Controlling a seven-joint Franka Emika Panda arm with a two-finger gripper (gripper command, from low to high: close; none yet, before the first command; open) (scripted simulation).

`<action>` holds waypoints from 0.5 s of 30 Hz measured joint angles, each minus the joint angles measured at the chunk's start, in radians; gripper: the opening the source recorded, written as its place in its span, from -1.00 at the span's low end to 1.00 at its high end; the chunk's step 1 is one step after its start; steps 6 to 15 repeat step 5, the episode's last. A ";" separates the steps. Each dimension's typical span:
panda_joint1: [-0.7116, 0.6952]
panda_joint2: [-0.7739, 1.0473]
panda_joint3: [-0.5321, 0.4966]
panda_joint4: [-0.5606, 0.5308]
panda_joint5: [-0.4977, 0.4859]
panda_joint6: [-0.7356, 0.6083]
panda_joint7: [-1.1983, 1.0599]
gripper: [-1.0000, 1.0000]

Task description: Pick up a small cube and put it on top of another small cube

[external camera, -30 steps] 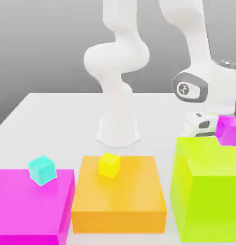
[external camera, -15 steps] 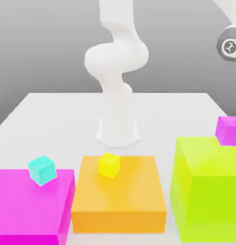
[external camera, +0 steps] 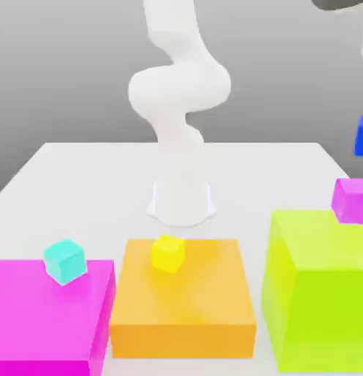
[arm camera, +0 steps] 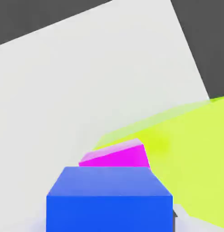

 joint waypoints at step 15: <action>-0.001 0.015 0.001 -0.024 -0.001 0.039 -0.001 1.00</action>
